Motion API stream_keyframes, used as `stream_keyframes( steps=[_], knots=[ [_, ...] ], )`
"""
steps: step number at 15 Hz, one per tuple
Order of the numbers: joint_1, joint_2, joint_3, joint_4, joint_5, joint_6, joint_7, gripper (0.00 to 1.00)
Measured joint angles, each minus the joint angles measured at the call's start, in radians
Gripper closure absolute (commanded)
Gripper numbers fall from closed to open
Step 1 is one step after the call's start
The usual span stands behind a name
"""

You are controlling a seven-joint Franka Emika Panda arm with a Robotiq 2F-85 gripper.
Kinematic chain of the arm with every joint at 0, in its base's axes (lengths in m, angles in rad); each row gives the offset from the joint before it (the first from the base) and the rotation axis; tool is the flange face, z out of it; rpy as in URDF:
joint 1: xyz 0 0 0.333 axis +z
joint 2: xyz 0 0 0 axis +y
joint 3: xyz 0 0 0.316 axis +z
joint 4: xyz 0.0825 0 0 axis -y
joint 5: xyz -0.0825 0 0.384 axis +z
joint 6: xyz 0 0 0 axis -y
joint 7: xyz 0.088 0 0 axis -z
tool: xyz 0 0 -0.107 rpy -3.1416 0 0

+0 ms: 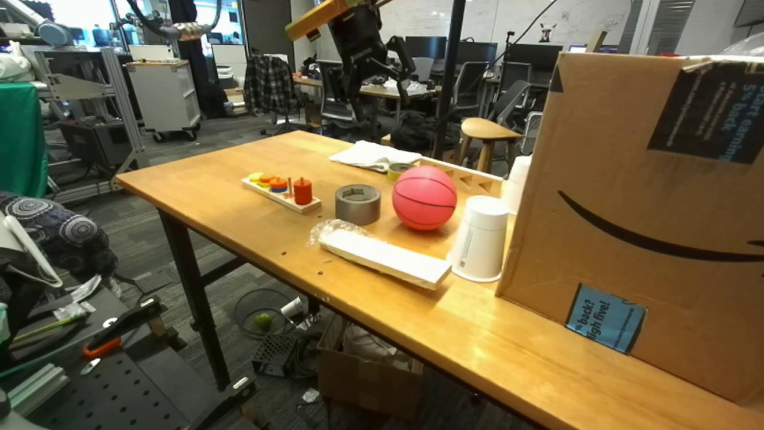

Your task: Push the basketball between the two cups

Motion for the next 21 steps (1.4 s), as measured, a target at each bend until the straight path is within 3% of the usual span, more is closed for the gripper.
stream_keyframes(
  steps=[6, 10, 16, 21],
  knots=[
    [0.008, -0.132, 0.041, -0.273, 0.015, 0.000, 0.068, 0.00],
    [0.010, -0.176, 0.069, -0.396, 0.041, 0.003, 0.094, 0.00],
    [0.010, -0.166, 0.074, -0.440, 0.090, 0.006, 0.092, 0.00],
    [0.008, -0.093, 0.071, -0.390, 0.100, 0.006, 0.078, 0.00]
  ],
)
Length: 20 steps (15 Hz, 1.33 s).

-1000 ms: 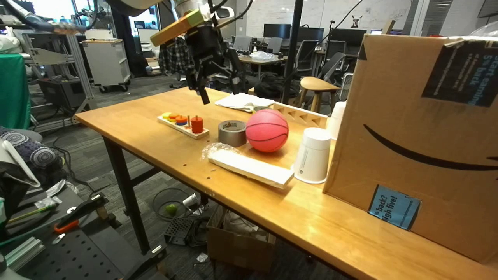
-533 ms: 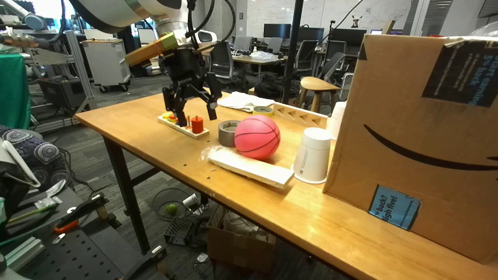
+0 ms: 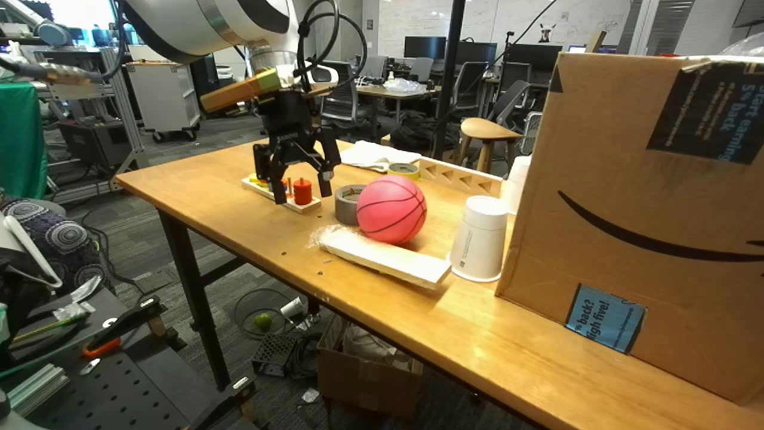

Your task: Push the basketball between the two cups

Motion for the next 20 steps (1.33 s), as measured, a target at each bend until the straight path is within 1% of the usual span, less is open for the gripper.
stream_keyframes(
  steps=[7, 11, 16, 20],
  knots=[
    [-0.002, 0.221, -0.022, 0.232, 0.001, -0.002, -0.077, 0.00],
    [-0.008, 0.322, -0.049, 0.344, 0.029, -0.010, -0.126, 0.00],
    [-0.011, 0.404, -0.063, 0.514, 0.037, -0.069, -0.178, 0.00],
    [-0.011, 0.446, -0.065, 0.641, 0.038, -0.130, -0.201, 0.00]
  ],
)
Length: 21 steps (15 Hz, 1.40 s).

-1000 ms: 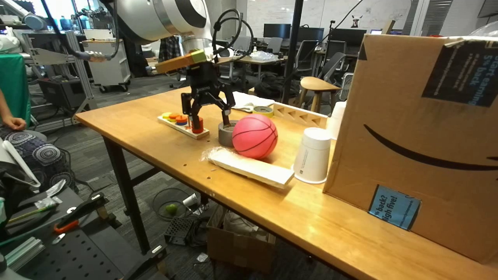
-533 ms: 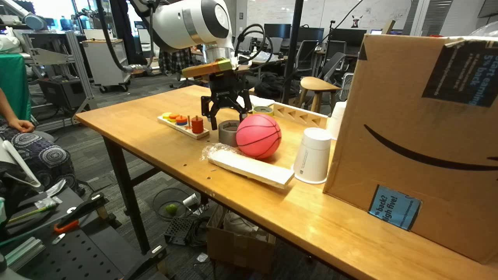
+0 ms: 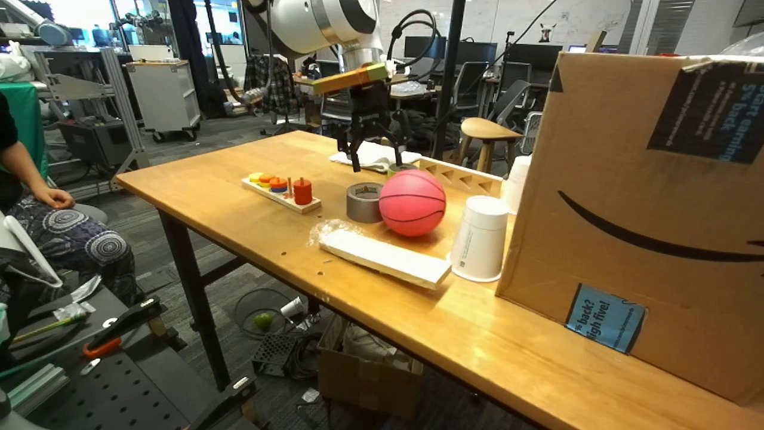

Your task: Push the basketball between the two cups

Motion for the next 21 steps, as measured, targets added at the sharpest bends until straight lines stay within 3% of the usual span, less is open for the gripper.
stream_keyframes(
  steps=[4, 11, 21],
  knots=[
    [0.001, 0.000, -0.001, 0.059, 0.003, -0.037, -0.009, 0.00],
    [0.003, -0.039, -0.012, 0.045, 0.003, -0.110, 0.001, 0.00],
    [-0.051, -0.170, -0.047, -0.149, 0.020, -0.109, 0.048, 0.00]
  ],
)
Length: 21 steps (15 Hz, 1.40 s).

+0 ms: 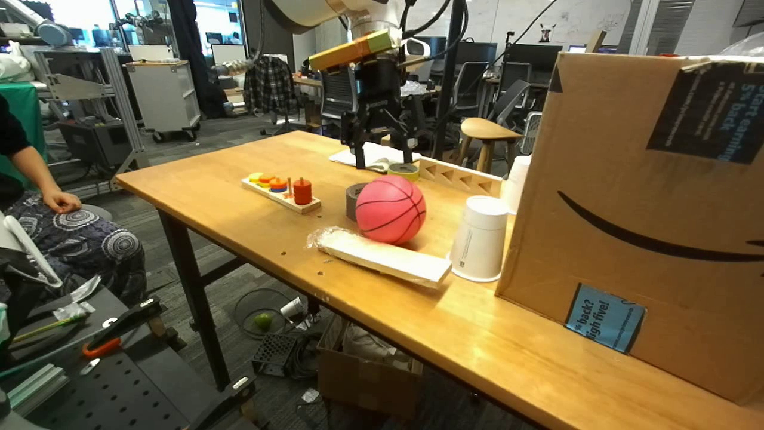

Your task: Push the basketball between the two cups

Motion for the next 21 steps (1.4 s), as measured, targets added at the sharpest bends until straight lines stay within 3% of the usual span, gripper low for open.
stream_keyframes(
  steps=[8, 21],
  knots=[
    [-0.019, -0.015, -0.006, -0.100, 0.021, 0.004, 0.021, 0.00],
    [-0.007, -0.001, 0.010, -0.079, 0.036, 0.060, 0.019, 0.00]
  ],
)
